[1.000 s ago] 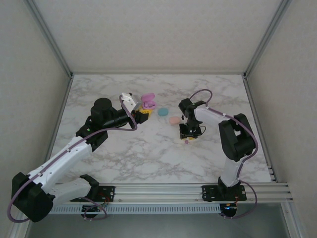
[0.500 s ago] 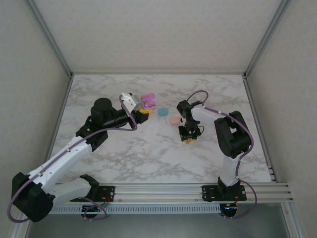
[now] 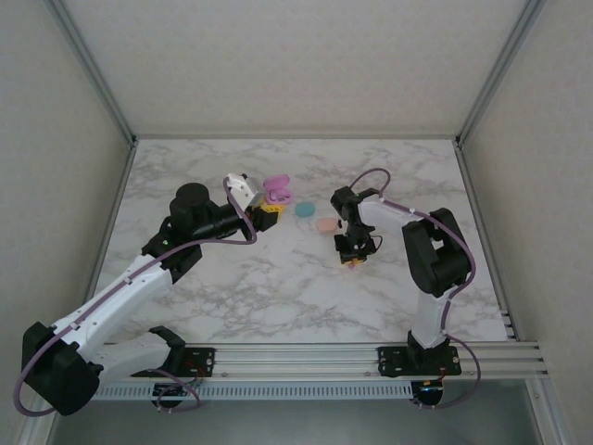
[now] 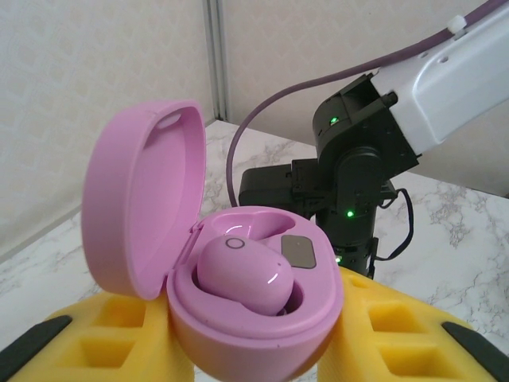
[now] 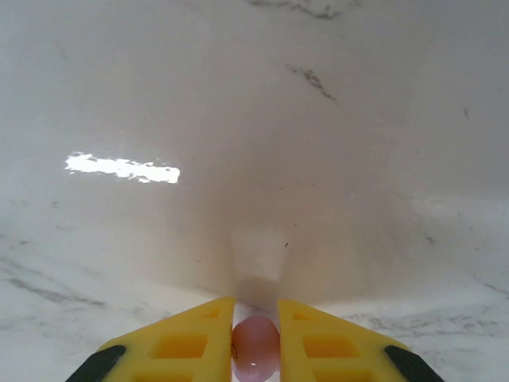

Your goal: Insert the wireless bluetooth earbuds into the charging case

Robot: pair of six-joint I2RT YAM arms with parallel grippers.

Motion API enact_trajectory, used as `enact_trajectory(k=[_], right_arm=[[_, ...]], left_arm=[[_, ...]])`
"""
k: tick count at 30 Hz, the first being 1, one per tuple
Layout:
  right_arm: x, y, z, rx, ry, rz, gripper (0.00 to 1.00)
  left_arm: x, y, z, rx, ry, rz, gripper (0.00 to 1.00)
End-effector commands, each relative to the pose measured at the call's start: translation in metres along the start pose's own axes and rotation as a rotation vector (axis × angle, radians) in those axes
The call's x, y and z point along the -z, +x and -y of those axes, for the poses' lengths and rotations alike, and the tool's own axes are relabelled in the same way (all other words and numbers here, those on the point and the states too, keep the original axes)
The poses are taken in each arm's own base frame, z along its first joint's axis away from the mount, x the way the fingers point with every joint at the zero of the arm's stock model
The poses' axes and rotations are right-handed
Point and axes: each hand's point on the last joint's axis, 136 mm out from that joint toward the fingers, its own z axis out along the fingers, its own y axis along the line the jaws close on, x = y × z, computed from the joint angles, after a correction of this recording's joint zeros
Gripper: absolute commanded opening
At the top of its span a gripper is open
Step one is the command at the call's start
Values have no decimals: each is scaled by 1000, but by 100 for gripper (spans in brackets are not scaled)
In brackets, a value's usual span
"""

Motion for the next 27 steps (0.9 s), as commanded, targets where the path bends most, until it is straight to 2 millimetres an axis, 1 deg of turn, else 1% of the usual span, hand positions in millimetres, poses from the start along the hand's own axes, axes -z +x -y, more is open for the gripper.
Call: enact_trajectory(k=[1,5,8,11,13,16,20,22,24,27], right_arm=[[27,3,-10,-15,-53,50,18],[59,2,-27,-15,-162,120,18],[93,0,-46,-4,-281,185,18],[137,2,-67,13,-419,260,19],[171,3,-82,37,-530,320,19],[218,9,-100,79,-666,394,19],[271,19,-119,134,-833,472,20],[288,24,-127,161,-904,490,20],[300,26,-131,173,-947,503,20],[308,27,-136,189,-988,508,20]], left_arm=[[2,-14,3,-15,5,27,37],[1,-13,2,-20,3,22,37],[0,-9,3,-22,9,10,37],[-2,-4,4,-21,23,-11,37],[-4,-1,5,-21,32,-21,37],[-8,5,7,-15,54,-34,37],[-13,7,10,-17,86,-32,37],[-15,7,11,-25,97,-29,37],[-16,6,12,-30,107,-27,37],[-19,6,14,-29,126,-30,37]])
